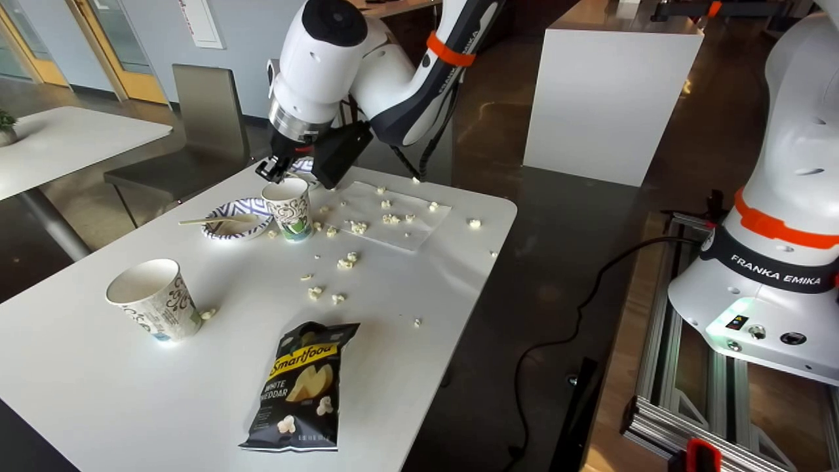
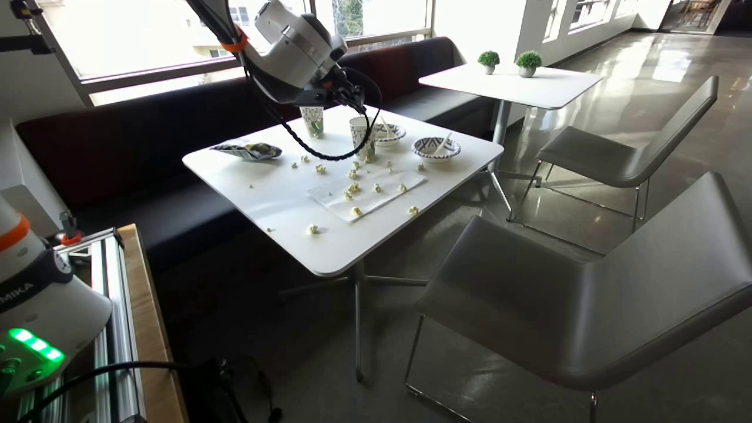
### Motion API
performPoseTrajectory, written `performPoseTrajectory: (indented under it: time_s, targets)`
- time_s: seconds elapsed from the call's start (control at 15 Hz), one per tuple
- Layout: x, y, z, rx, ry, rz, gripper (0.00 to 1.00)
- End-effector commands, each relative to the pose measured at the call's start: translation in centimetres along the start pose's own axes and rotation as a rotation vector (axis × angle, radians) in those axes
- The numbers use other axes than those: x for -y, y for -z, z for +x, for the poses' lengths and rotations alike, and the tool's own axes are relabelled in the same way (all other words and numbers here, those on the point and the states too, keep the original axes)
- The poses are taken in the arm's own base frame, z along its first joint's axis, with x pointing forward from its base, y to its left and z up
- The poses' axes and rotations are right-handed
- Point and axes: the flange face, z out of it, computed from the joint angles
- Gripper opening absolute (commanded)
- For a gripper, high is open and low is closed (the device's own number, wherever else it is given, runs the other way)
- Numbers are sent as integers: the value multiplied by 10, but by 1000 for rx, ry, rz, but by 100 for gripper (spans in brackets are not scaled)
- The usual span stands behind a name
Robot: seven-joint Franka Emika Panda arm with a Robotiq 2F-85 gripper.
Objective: Put some pieces of popcorn into the paper cup on the right
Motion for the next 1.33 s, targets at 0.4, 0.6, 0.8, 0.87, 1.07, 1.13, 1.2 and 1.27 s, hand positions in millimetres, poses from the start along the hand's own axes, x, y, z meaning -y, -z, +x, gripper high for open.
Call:
performPoseTrajectory:
  time_s: [0.4,0.6,0.8,0.87,1.07,1.13,1.2,1.27]
  targets:
    - [11,-33,-10,22,-27,68,78]
    - [22,-27,-14,42,-33,124,99]
    - [28,-24,-13,56,-31,150,97]
    - [29,-23,-13,60,-33,157,100]
    - [32,-18,-14,71,-34,187,100]
    - [33,-17,-14,75,-33,194,100]
    - [33,-16,-14,76,-33,201,100]
    - [33,-15,-14,78,-34,207,100]
